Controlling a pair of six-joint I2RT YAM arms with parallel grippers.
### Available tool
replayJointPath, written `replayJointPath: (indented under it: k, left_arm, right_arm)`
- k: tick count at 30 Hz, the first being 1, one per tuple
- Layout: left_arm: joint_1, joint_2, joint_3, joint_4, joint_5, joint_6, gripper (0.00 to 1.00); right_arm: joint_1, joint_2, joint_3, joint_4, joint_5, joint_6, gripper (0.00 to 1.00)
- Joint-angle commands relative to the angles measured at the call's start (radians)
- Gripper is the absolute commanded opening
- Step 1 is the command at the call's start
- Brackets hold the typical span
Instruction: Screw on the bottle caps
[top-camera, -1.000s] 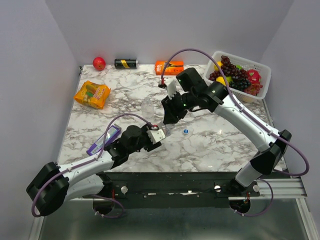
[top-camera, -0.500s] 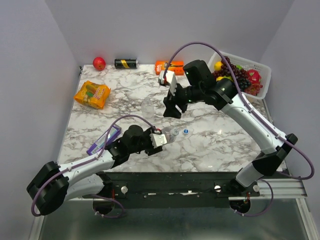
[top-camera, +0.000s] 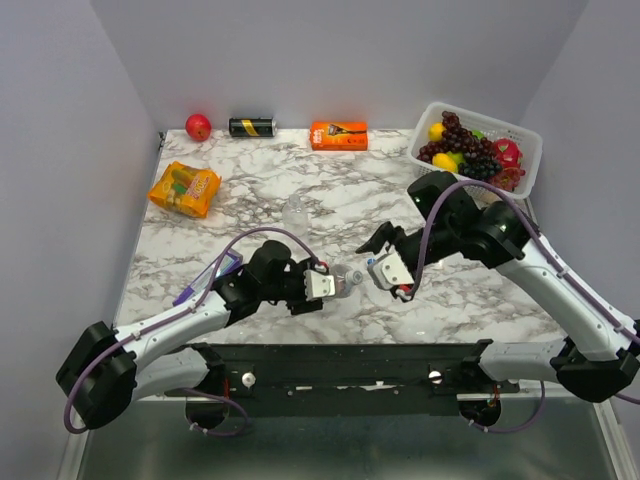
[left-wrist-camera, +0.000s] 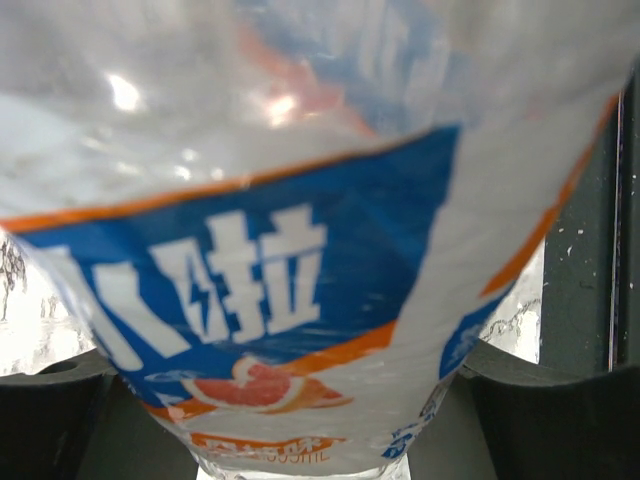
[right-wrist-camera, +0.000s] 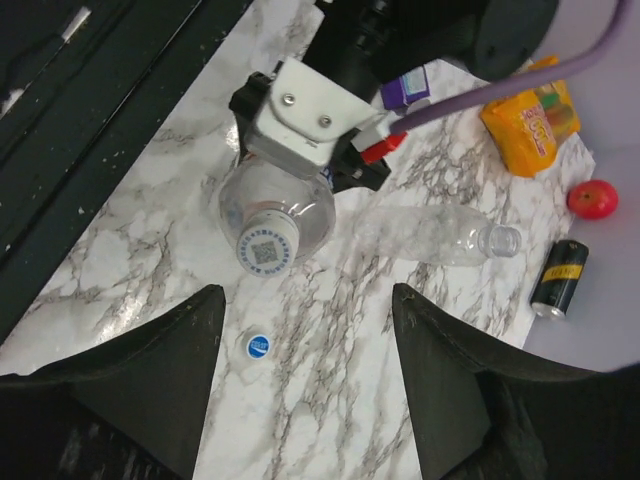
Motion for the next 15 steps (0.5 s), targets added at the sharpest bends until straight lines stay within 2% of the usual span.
replayJointPath:
  k: [1,7,15]
  left_arm:
    - [0.01,0.018,0.039,-0.046,0.045,0.018,0.0]
    - [0.016,0.029,0.059,-0.045,0.055,0.015,0.0]
    - [0.016,0.035,0.073,-0.035,0.059,0.021,0.0]
  right_arm:
    - [0.024,0.019,-0.028,-0.127,-0.044,-0.271,0.74]
    - [0.038,0.035,-0.029,-0.147,-0.039,-0.338,0.72]
    - [0.05,0.084,-0.028,-0.112,-0.03,-0.299,0.65]
